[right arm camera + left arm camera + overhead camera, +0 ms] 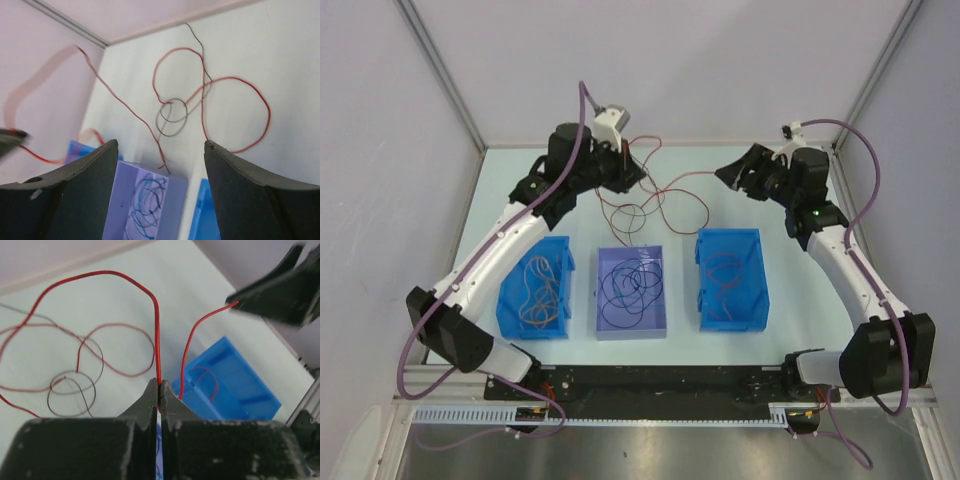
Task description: Untangle the cables
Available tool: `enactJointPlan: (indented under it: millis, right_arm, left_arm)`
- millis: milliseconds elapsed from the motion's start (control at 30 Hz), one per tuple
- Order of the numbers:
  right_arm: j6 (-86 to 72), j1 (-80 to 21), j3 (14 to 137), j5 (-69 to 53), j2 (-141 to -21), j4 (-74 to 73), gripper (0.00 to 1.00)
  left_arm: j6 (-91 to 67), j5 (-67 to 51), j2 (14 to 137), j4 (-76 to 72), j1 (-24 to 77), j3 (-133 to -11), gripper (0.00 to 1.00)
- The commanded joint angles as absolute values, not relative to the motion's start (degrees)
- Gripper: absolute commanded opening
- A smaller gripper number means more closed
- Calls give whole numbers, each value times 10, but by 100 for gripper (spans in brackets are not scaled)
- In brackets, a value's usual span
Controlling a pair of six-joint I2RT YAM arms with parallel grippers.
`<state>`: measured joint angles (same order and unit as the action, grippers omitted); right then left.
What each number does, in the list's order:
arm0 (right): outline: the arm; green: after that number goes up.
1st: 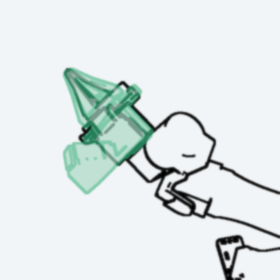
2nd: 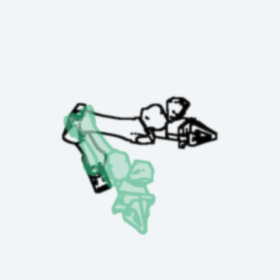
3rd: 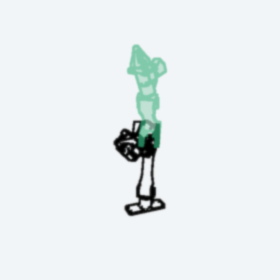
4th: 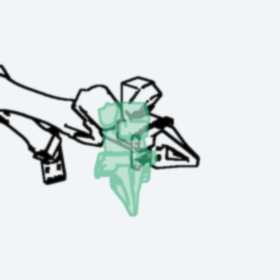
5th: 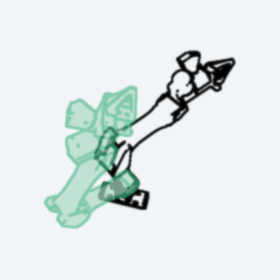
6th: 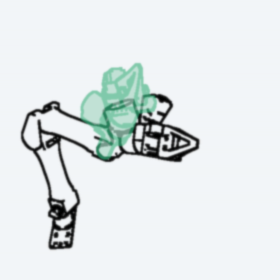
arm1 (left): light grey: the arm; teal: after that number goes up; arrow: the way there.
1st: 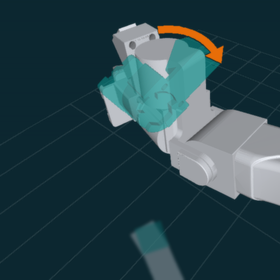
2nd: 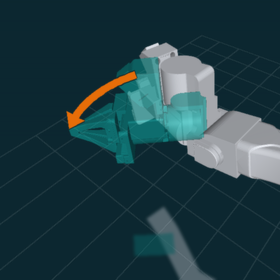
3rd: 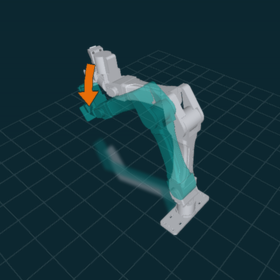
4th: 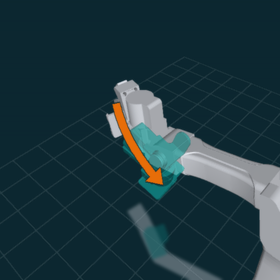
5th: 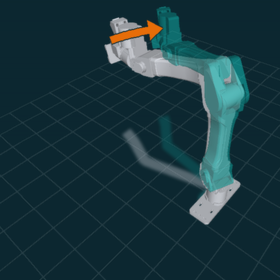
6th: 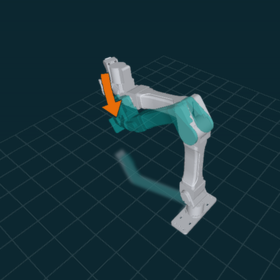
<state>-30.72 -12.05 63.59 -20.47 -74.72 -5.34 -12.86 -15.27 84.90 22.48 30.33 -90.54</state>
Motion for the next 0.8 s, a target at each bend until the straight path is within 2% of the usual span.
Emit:
enactJointPlan:
  millis: [0,300,567,767]
  right_arm:
    - [-395,-90,657,-317,-752,41,74]
    - [-534,-102,664,-457,-876,183,74]
    - [-564,-163,742,-523,-1018,206,74]
    - [-586,-192,808,-586,-1078,220,72]
  left_arm:
    - [-79,-140,801,249,307,-831,0]
    - [-46,-115,720,277,337,-719,0]
    - [-21,-170,673,262,354,-654,0]
    - [-2,-200,682,258,364,-646,0]
